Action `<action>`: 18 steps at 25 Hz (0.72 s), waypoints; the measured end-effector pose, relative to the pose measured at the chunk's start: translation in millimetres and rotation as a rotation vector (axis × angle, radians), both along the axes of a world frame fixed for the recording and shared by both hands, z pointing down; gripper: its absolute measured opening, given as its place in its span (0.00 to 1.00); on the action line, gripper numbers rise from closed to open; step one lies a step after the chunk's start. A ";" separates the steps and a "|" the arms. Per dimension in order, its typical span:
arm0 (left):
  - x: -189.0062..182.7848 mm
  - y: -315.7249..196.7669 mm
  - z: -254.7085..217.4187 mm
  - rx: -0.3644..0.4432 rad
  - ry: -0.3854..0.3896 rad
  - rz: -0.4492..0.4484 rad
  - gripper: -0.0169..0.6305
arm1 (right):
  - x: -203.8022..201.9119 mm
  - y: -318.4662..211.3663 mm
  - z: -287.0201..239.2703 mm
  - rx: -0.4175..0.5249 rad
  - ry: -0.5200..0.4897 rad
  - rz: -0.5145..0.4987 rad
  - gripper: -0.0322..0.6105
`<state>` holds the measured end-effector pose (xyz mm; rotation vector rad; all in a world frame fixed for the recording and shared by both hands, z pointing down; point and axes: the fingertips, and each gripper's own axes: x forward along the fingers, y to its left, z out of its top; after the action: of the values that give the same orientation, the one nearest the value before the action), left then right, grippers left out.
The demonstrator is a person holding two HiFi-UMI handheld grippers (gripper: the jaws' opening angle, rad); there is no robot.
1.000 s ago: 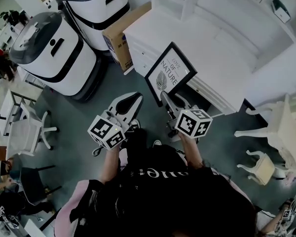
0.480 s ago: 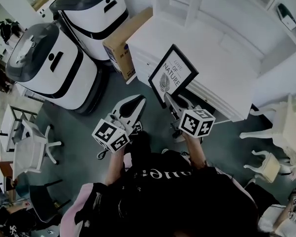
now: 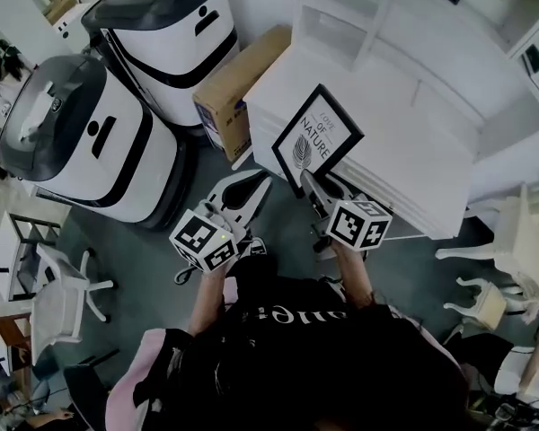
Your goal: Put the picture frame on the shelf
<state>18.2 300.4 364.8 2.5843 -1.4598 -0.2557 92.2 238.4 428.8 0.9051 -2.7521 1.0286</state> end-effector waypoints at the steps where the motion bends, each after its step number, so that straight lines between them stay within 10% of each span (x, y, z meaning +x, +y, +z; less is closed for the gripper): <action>1: -8.4 -4.3 0.9 -0.002 -0.001 0.008 0.07 | -7.7 -3.9 0.1 0.000 0.003 0.007 0.19; 18: -90.5 -54.0 26.5 -0.051 0.027 0.048 0.07 | -67.8 -42.1 22.0 -0.036 0.060 0.071 0.19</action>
<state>-72.3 246.4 391.2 2.5615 -1.3750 -0.2426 24.4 196.2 450.8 1.0174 -2.6619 1.0397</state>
